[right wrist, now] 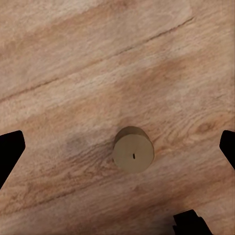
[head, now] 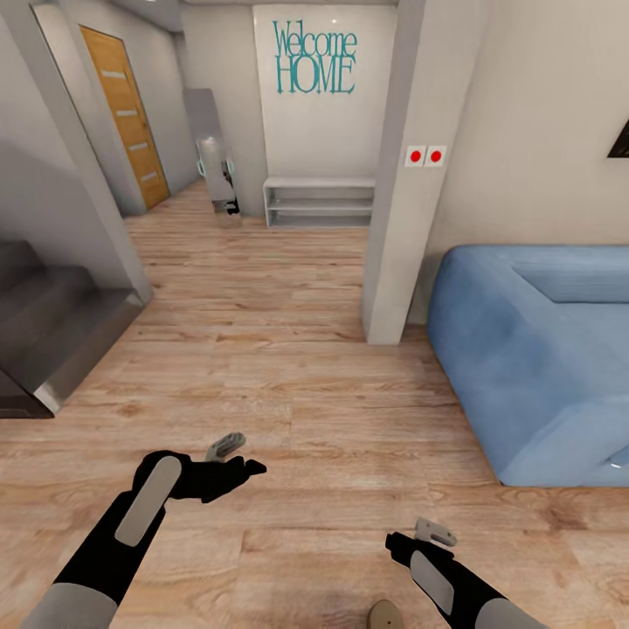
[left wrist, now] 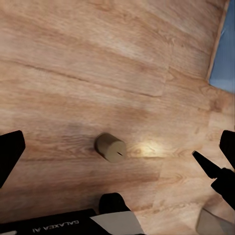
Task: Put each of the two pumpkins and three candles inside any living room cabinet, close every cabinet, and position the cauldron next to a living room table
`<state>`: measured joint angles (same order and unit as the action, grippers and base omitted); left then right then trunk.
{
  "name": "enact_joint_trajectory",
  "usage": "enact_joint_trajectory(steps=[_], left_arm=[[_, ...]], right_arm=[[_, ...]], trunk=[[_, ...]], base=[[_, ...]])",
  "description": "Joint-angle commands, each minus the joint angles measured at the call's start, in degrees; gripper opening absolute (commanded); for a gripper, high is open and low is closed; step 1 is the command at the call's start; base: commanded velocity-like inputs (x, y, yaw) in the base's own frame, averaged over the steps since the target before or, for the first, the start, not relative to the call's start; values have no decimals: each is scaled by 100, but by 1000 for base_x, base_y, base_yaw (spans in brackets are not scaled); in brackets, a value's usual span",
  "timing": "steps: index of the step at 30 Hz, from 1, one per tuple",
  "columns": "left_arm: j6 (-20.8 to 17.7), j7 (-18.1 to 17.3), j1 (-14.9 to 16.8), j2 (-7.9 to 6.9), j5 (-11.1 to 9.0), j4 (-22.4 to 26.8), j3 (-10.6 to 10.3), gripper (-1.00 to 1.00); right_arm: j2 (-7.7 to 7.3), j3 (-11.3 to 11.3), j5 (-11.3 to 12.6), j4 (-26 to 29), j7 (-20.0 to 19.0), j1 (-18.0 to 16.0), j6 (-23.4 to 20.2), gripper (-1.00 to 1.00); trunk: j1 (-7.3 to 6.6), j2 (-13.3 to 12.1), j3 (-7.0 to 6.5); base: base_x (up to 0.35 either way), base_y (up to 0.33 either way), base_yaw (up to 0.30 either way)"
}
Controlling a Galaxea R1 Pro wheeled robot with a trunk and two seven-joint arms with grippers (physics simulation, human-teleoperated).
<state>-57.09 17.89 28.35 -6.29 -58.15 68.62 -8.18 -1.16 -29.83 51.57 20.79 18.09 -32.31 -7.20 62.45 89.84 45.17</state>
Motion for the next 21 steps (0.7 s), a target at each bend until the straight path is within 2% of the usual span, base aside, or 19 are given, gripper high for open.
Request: enact_joint_trajectory(steps=[1, 16, 17, 19, 20, 21], left_arm=[[-4, 58, 4, -11, -93, 8, -13, 100], [-7, 34, -4, -97, -551, 19, 19, 100], [-8, 32, -4, -116, -971, 20, 33, 100], [-9, 31, -5, -242, -1344, 44, 24, 100], [-9, 31, -5, -341, -1576, 82, 4, 100], [-6, 30, -9, -534, -1962, 186, -21, 100]], right_arm=[[-7, -43, 27, 16, 45, -3, -28, 100], [2, -40, 37, 4, 46, -1, -29, 100], [2, -40, 37, 4, 49, 1, -32, 100], [2, -37, 37, 1, 56, -2, -34, 100], [2, -35, 40, -1, 58, -1, -40, 100], [2, -33, 47, -3, 61, 0, -52, 100]], trunk=[[22, 44, 23], [352, 646, 293], [374, 686, 310], [418, 766, 346], [440, 806, 364], [462, 846, 382]], base=[[0, 0, 0], [0, 0, 0], [0, 0, 0], [0, 0, 0], [0, 0, 0], [0, 0, 0]])
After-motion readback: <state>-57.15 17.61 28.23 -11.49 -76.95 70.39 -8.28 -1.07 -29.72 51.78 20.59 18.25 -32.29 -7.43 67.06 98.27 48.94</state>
